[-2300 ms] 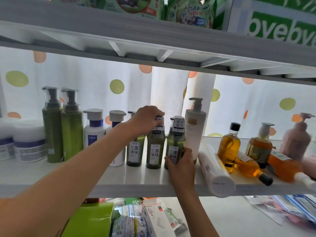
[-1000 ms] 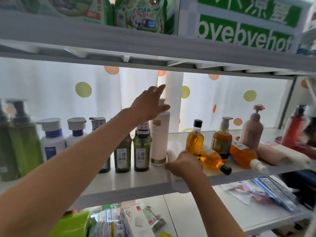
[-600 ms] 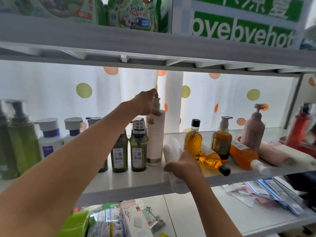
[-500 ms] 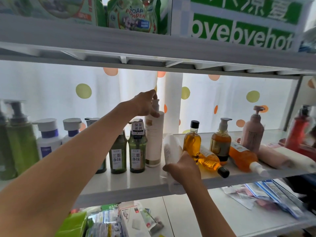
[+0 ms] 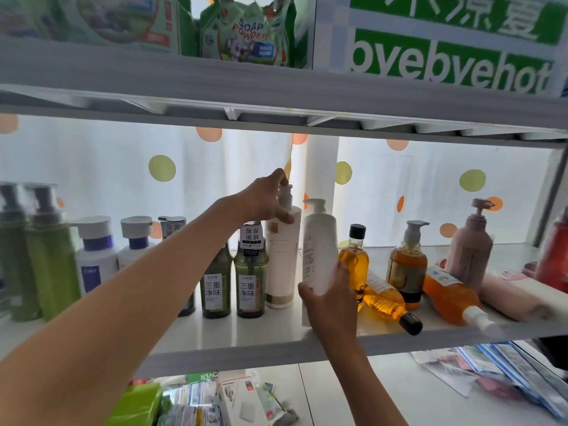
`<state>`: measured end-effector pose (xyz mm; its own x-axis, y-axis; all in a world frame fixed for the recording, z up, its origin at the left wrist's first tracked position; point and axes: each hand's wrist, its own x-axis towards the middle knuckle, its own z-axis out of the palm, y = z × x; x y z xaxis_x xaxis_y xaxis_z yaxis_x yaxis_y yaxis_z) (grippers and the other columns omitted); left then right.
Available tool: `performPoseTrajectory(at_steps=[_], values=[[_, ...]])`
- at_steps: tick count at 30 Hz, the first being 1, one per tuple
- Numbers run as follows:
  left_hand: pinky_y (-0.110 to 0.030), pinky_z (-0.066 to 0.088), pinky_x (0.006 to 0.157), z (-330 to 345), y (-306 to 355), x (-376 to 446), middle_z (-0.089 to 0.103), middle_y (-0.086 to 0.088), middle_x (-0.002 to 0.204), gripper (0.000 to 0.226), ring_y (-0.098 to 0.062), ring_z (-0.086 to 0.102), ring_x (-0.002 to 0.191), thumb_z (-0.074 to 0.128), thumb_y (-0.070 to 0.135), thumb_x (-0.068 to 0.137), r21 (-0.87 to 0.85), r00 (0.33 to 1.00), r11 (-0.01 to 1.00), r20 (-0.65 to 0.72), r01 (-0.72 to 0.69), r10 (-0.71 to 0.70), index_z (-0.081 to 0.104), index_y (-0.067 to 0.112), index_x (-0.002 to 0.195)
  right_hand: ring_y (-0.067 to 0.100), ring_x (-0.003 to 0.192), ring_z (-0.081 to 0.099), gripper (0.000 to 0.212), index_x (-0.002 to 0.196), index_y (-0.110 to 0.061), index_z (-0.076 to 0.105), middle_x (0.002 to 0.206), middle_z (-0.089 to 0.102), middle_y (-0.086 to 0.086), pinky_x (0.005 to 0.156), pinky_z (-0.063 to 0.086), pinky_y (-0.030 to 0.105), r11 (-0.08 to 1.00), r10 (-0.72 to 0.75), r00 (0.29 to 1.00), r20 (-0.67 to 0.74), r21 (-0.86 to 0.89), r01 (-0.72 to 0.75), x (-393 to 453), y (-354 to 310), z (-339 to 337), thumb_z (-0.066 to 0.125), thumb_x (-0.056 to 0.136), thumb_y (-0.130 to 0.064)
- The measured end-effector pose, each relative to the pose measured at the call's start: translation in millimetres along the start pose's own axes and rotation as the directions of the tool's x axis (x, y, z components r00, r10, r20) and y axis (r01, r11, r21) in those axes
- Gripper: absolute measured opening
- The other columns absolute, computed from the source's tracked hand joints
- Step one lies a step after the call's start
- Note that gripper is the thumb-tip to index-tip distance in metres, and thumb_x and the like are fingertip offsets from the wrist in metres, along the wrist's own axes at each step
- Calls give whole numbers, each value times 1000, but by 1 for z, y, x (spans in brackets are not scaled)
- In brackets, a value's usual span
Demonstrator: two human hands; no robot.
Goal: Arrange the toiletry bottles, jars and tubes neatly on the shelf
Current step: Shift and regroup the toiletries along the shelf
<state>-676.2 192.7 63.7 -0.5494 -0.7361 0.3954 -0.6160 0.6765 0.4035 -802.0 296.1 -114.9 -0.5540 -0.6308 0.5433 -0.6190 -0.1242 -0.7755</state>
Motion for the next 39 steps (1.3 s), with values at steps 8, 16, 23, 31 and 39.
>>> performPoseTrajectory(at_steps=[8, 16, 23, 31, 39], values=[[-36, 51, 78, 3, 5, -1, 58, -7, 114, 74, -25, 59, 96, 87, 31, 65, 10, 999, 1000, -37, 5, -5, 38, 16, 119, 19, 121, 40, 87, 146, -25, 16, 140, 34, 0, 94, 49, 35, 995, -86, 991, -99, 44, 91, -7, 21, 24, 74, 82, -37], [-27, 44, 63, 5, 15, -2, 58, -4, 106, 70, -22, 59, 90, 86, 37, 65, 38, 1000, 999, -30, 1, 0, 37, 19, 113, 28, 121, 44, 86, 145, -16, 28, 137, 42, 12, 92, 49, 42, 987, -83, 977, -198, -150, 53, -8, 31, 25, 72, 79, -50], [-31, 49, 68, 3, 14, -5, 60, -3, 102, 70, -21, 59, 86, 85, 38, 66, 103, 999, 995, -30, -17, 20, 35, 19, 111, 27, 113, 52, 82, 134, -15, 36, 129, 49, 9, 81, 53, 38, 986, -55, 968, -245, -165, 14, -7, 33, 28, 69, 75, -60], [-26, 40, 59, 4, 15, -8, 58, -1, 97, 68, -21, 58, 82, 84, 37, 68, 118, 999, 993, -42, -14, 19, 35, 19, 111, 30, 110, 58, 68, 138, -13, 43, 130, 53, 12, 77, 57, 41, 958, -146, 958, -248, -279, 73, -18, 43, 27, 62, 84, -49], [-32, 47, 69, 4, 16, -6, 61, -5, 108, 72, -25, 60, 89, 84, 38, 68, 123, 1000, 992, -26, -14, 17, 37, 16, 118, 28, 106, 62, 56, 127, -16, 51, 124, 60, 8, 79, 56, 41, 988, -38, 959, -281, -156, -7, -19, 39, 30, 73, 82, -41]])
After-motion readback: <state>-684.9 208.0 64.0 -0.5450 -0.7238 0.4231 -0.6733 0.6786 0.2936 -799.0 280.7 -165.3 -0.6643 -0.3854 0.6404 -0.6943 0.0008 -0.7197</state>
